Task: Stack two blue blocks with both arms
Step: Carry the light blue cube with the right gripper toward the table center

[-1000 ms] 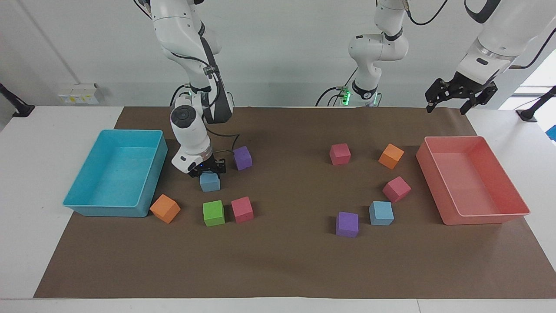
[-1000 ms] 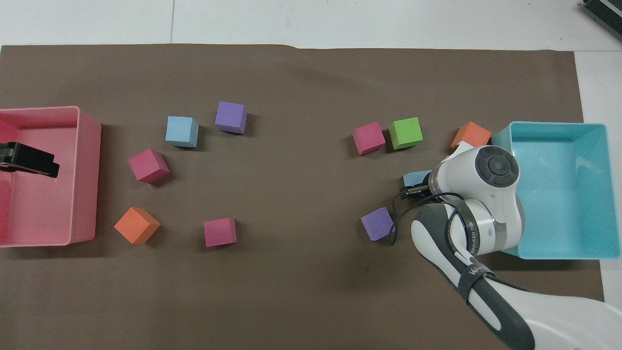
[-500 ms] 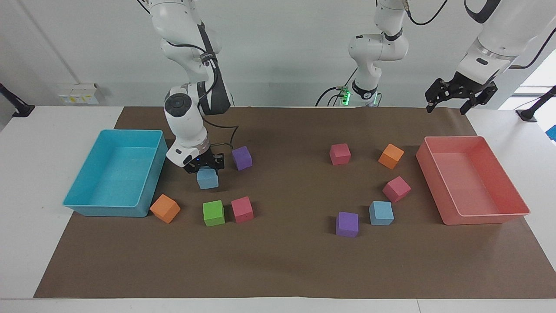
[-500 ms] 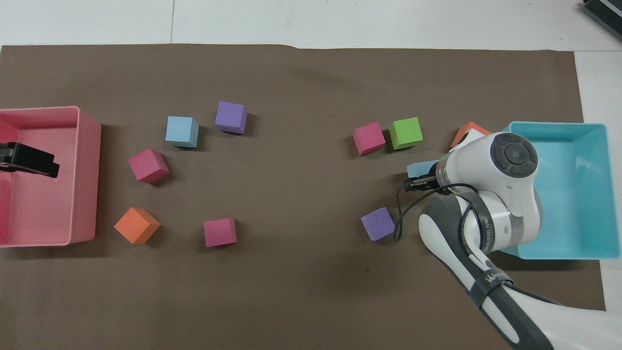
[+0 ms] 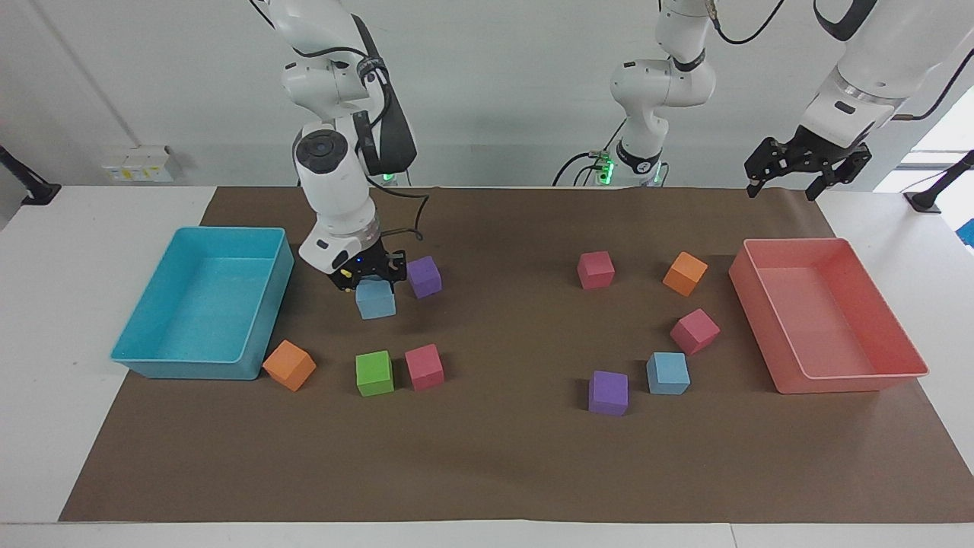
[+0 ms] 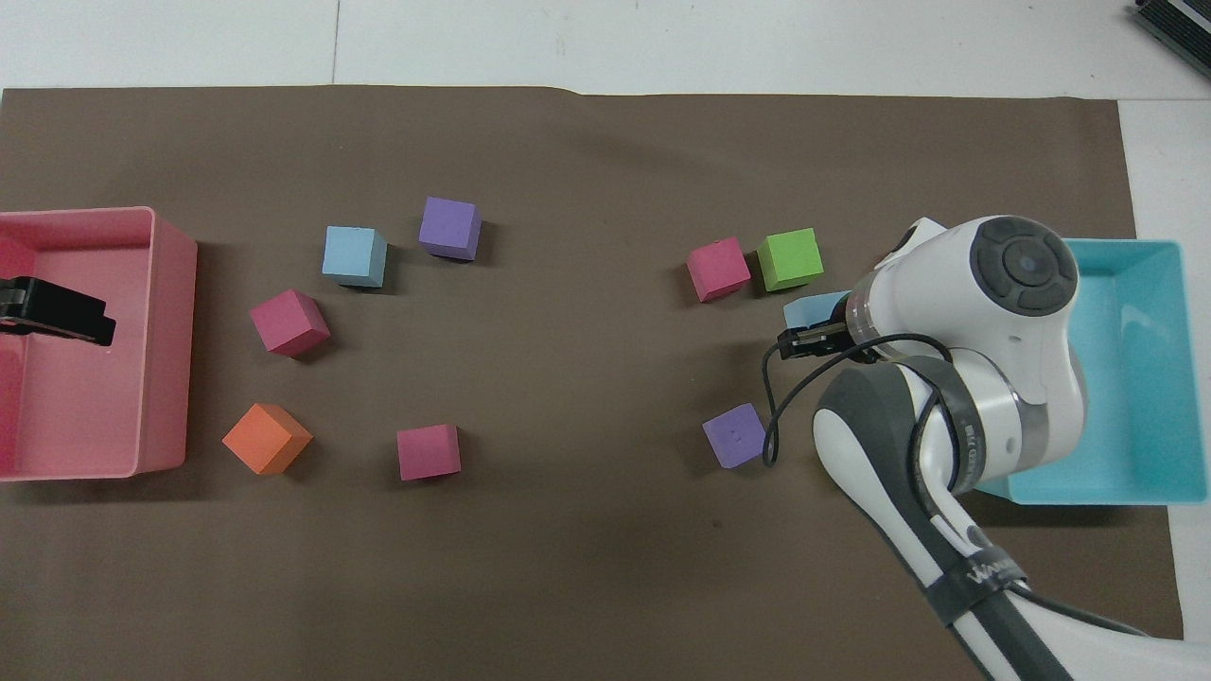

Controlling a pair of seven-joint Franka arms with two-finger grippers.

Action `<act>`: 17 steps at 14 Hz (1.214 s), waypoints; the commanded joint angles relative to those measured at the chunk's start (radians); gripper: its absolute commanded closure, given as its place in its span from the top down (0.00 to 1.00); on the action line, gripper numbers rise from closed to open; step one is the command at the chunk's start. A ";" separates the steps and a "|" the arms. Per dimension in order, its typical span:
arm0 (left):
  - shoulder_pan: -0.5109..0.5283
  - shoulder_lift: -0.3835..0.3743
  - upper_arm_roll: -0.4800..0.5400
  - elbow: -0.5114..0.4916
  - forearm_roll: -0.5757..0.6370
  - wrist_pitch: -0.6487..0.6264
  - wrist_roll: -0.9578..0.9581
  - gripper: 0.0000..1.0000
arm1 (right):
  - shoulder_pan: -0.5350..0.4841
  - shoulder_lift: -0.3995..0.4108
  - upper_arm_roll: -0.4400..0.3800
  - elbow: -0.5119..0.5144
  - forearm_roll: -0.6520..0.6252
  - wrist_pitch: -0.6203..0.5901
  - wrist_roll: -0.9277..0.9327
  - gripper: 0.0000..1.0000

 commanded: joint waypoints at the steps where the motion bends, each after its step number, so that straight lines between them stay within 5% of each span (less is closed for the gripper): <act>1: 0.016 -0.023 -0.008 -0.028 -0.008 0.010 -0.007 1.00 | 0.060 0.104 -0.002 0.137 0.019 -0.038 0.021 0.00; 10: 0.016 -0.023 -0.008 -0.028 -0.008 0.010 -0.007 1.00 | 0.301 0.345 -0.002 0.374 -0.002 -0.035 0.390 0.00; 17: 0.016 -0.023 -0.008 -0.028 -0.008 0.010 -0.007 1.00 | 0.369 0.404 -0.002 0.371 -0.001 0.067 0.498 0.00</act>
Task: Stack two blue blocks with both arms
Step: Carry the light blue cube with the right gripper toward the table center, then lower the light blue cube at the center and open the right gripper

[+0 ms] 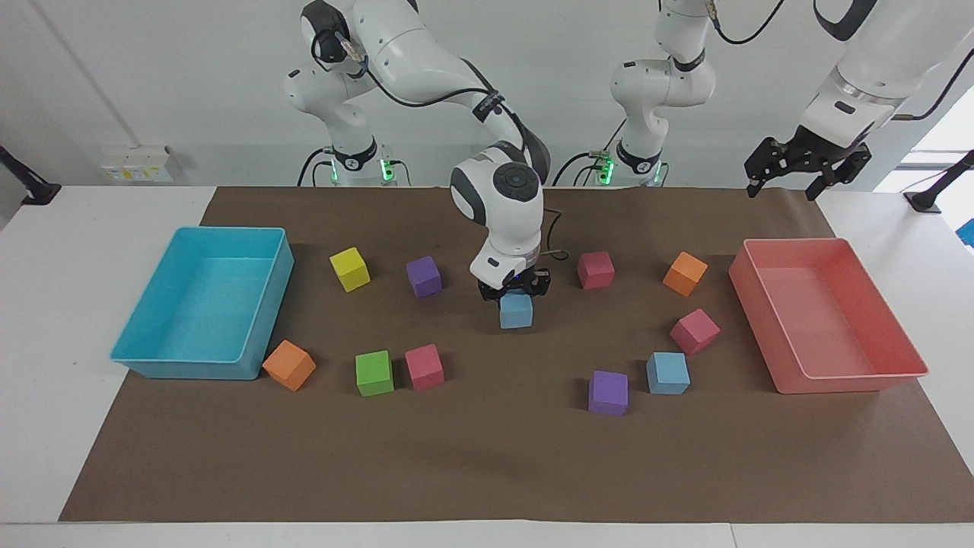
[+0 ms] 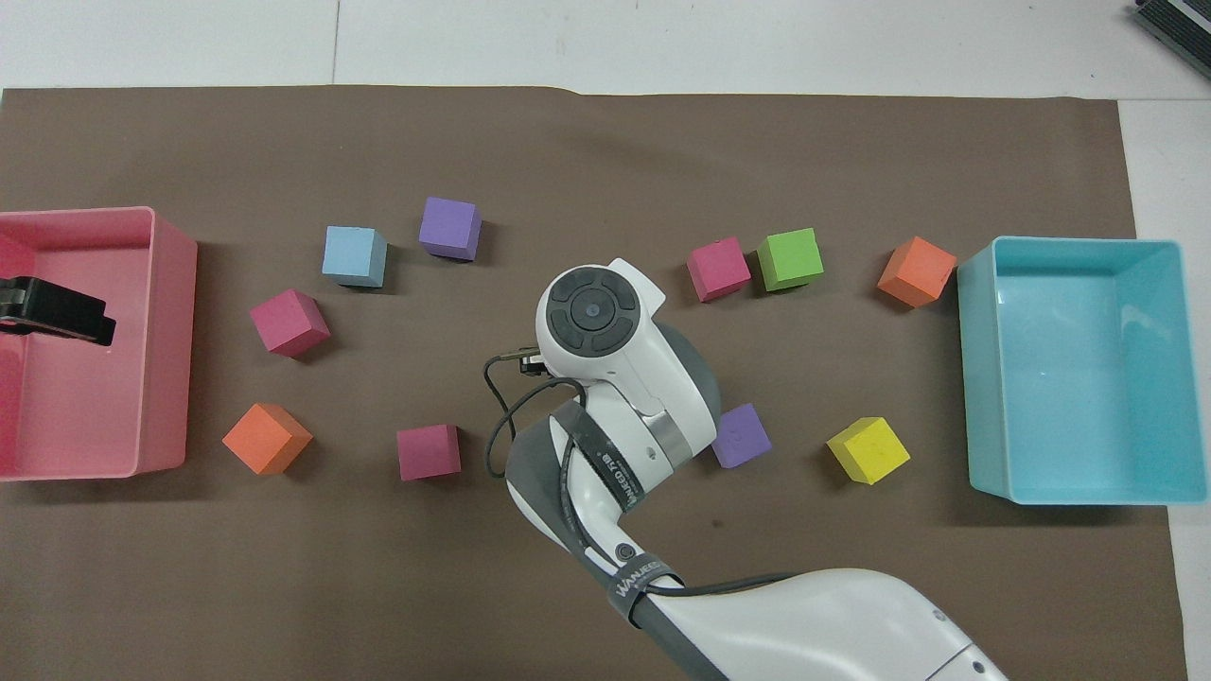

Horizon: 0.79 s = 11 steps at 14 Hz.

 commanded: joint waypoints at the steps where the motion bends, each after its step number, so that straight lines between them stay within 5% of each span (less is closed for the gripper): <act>1: 0.016 -0.021 -0.008 -0.028 -0.008 0.010 -0.007 1.00 | 0.004 0.023 -0.004 0.010 -0.003 0.029 0.024 0.00; 11: 0.016 -0.021 -0.008 -0.028 -0.008 0.010 -0.007 1.00 | 0.006 0.006 -0.004 -0.074 -0.067 0.035 0.043 0.00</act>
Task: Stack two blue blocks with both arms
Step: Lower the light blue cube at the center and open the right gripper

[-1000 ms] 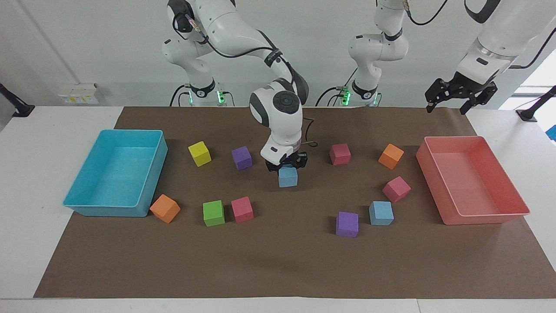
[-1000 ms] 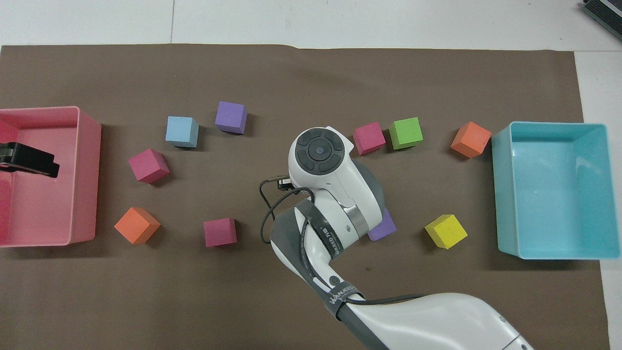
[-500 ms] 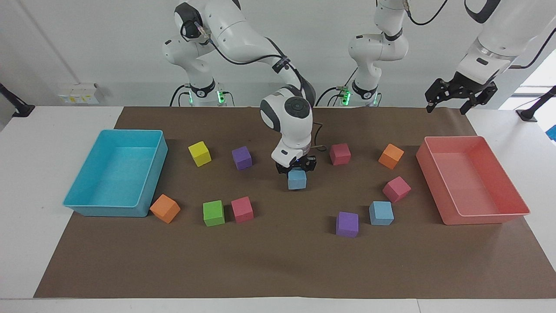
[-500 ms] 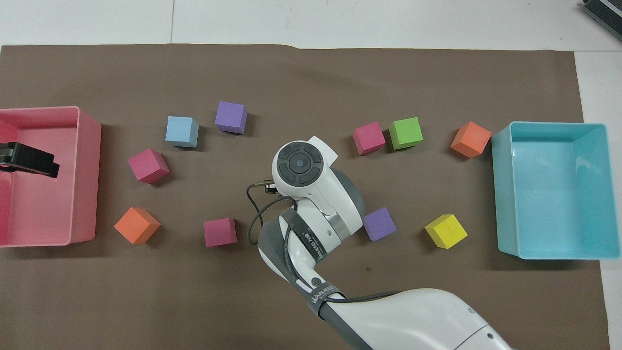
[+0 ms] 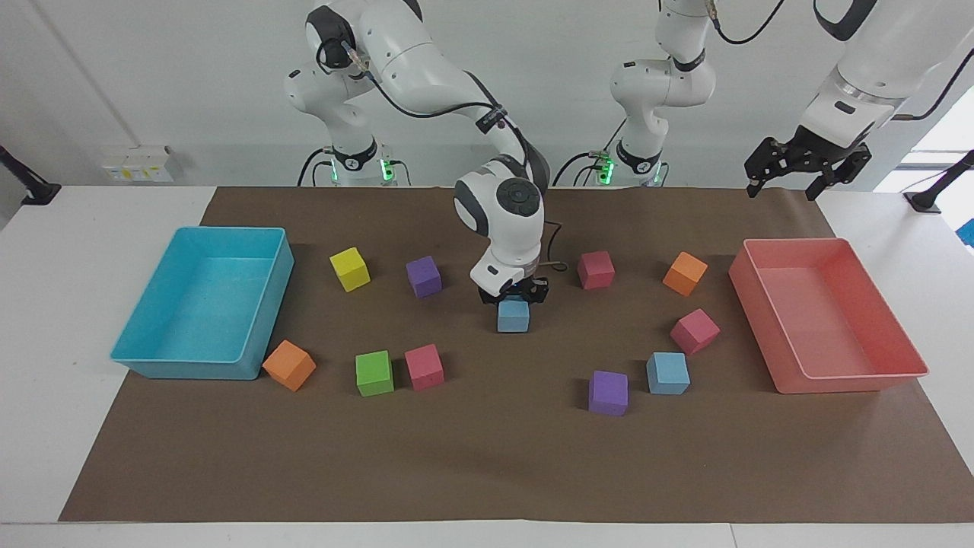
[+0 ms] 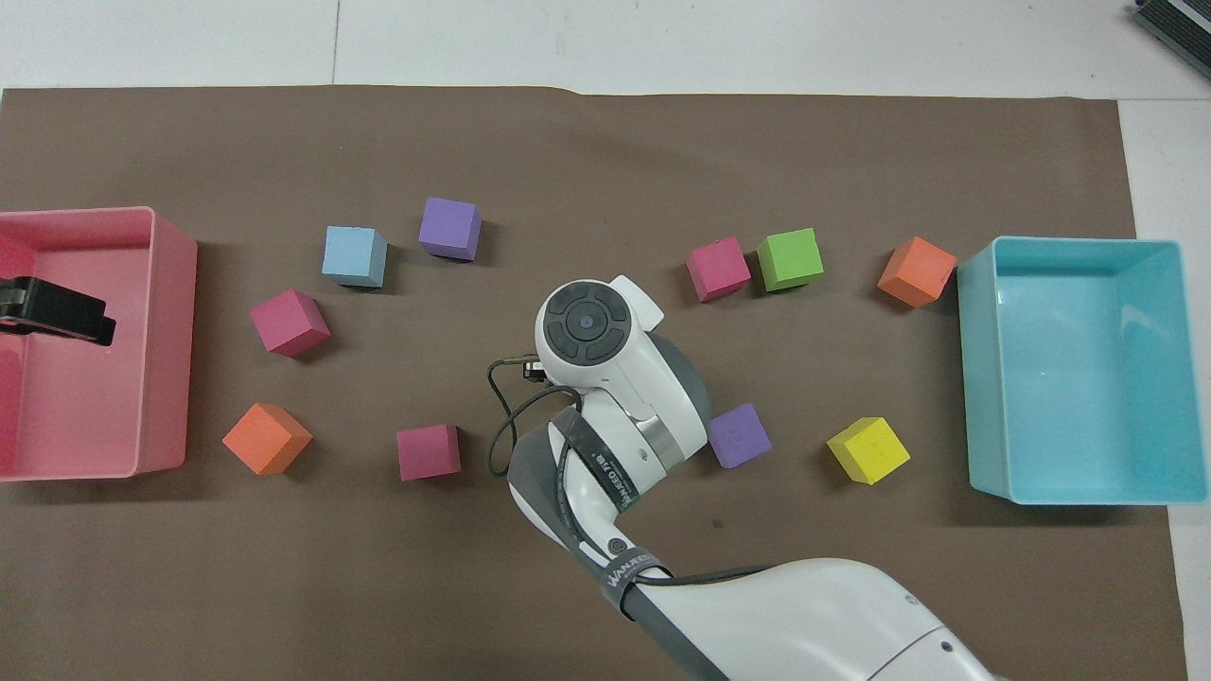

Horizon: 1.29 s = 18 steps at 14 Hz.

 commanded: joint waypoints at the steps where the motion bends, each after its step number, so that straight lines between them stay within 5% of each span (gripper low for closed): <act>1: 0.016 -0.023 -0.008 -0.028 -0.008 0.010 -0.007 1.00 | 0.002 -0.017 -0.001 -0.043 -0.037 0.020 -0.053 0.00; 7: 0.016 -0.023 -0.008 -0.028 -0.008 0.010 -0.007 1.00 | 0.002 -0.019 -0.001 -0.044 -0.024 0.023 -0.056 0.00; 8: 0.016 -0.023 -0.008 -0.028 -0.008 0.010 -0.007 1.00 | 0.002 -0.019 -0.001 -0.043 -0.019 0.023 -0.057 0.13; 9: 0.016 -0.023 -0.008 -0.028 -0.008 0.010 -0.007 1.00 | 0.002 -0.019 -0.001 -0.041 -0.018 0.023 -0.053 0.83; 10: 0.016 -0.021 -0.008 -0.028 -0.008 0.010 -0.007 1.00 | 0.002 -0.019 -0.001 -0.037 -0.018 0.022 -0.051 1.00; 18: 0.016 -0.023 -0.008 -0.028 -0.008 0.010 -0.007 1.00 | -0.033 -0.121 -0.002 -0.033 -0.016 0.014 -0.060 1.00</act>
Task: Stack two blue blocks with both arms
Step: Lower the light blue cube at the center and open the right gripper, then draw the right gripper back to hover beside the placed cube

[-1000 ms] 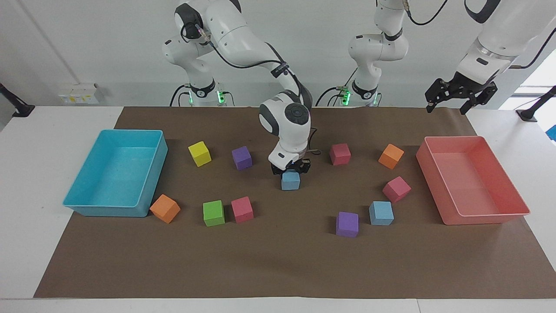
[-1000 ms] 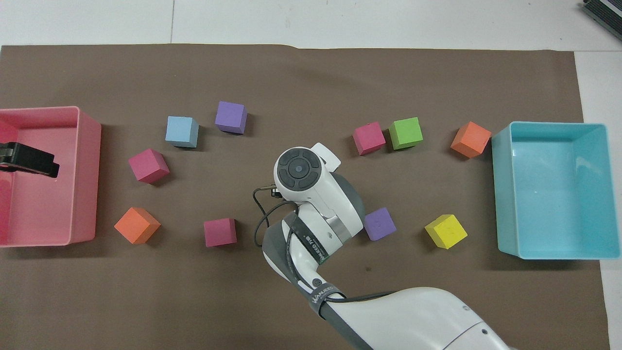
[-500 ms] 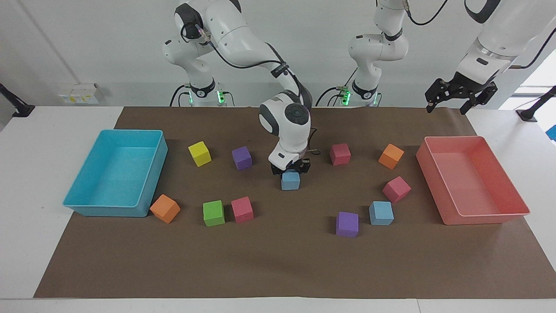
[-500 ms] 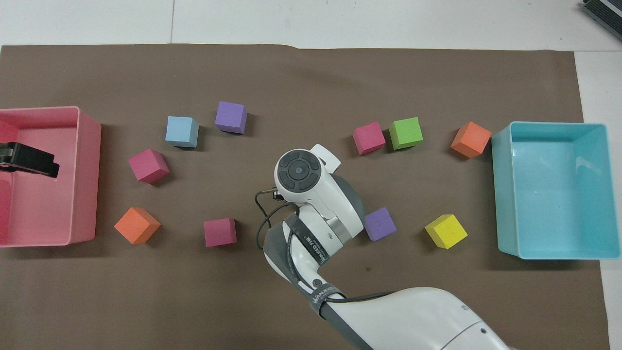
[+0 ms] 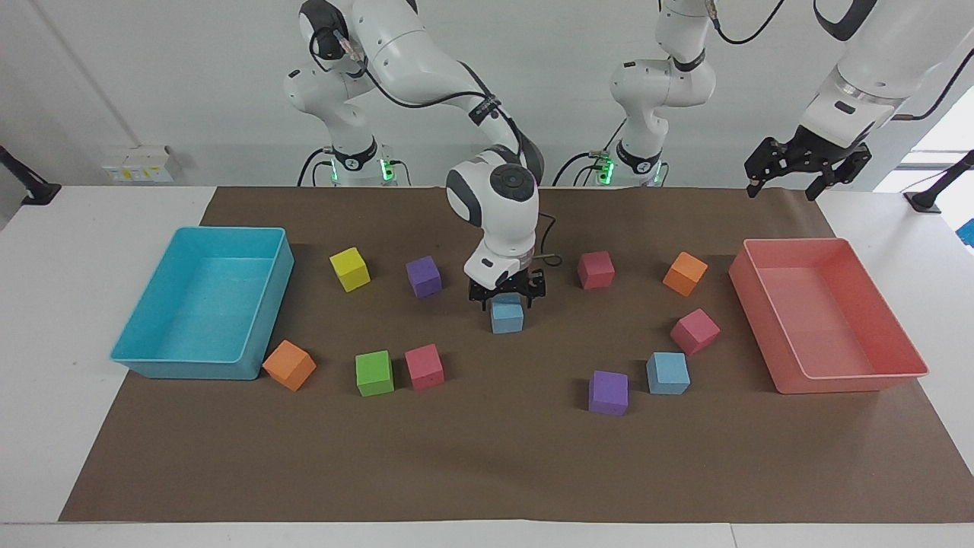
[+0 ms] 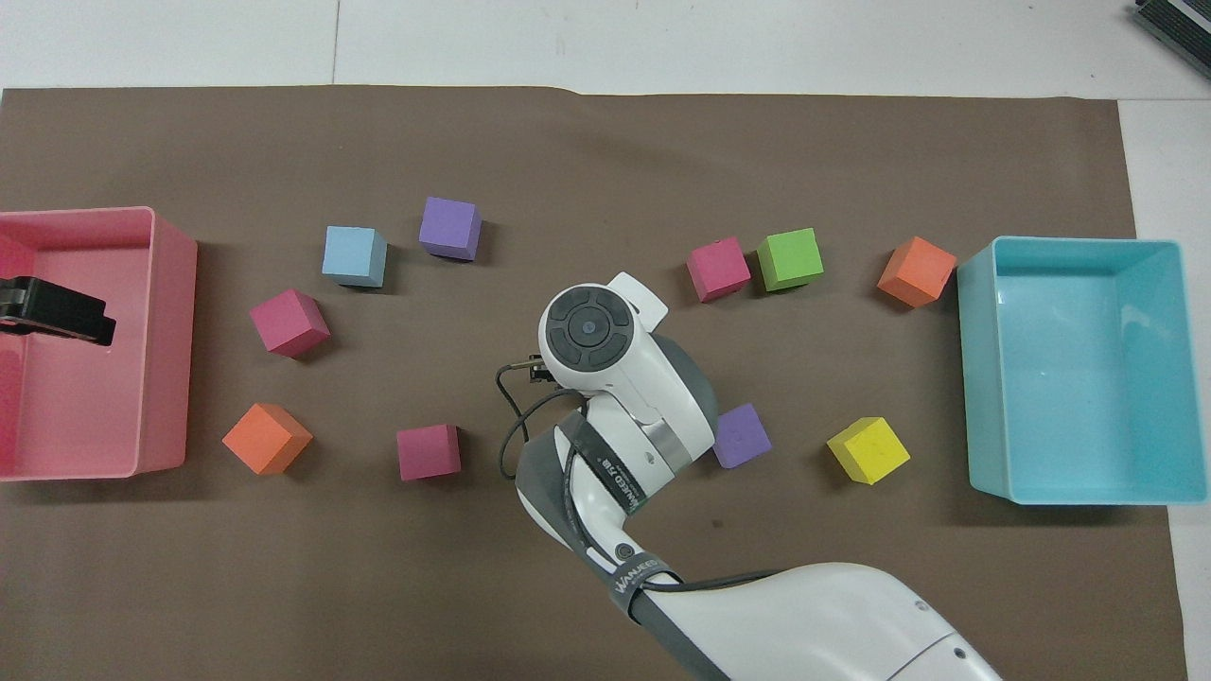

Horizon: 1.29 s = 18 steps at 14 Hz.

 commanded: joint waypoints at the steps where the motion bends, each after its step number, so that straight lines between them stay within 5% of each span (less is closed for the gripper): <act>1: 0.016 -0.023 -0.008 -0.028 -0.008 0.010 -0.007 1.00 | -0.027 -0.059 0.010 -0.021 0.004 0.004 -0.018 1.00; 8: 0.016 -0.023 -0.008 -0.028 -0.008 0.010 -0.007 1.00 | -0.171 -0.134 0.010 -0.031 0.297 -0.002 -0.269 1.00; 11: 0.016 -0.021 -0.008 -0.028 -0.008 0.010 -0.007 1.00 | -0.249 -0.148 0.010 -0.087 0.588 -0.019 -0.642 1.00; 15: 0.016 -0.021 -0.008 -0.028 -0.008 0.010 -0.007 1.00 | -0.305 -0.139 0.010 -0.171 0.809 -0.017 -0.950 1.00; 18: 0.016 -0.023 -0.008 -0.028 -0.008 0.010 -0.007 1.00 | -0.325 -0.128 0.008 -0.221 0.940 -0.010 -1.099 0.64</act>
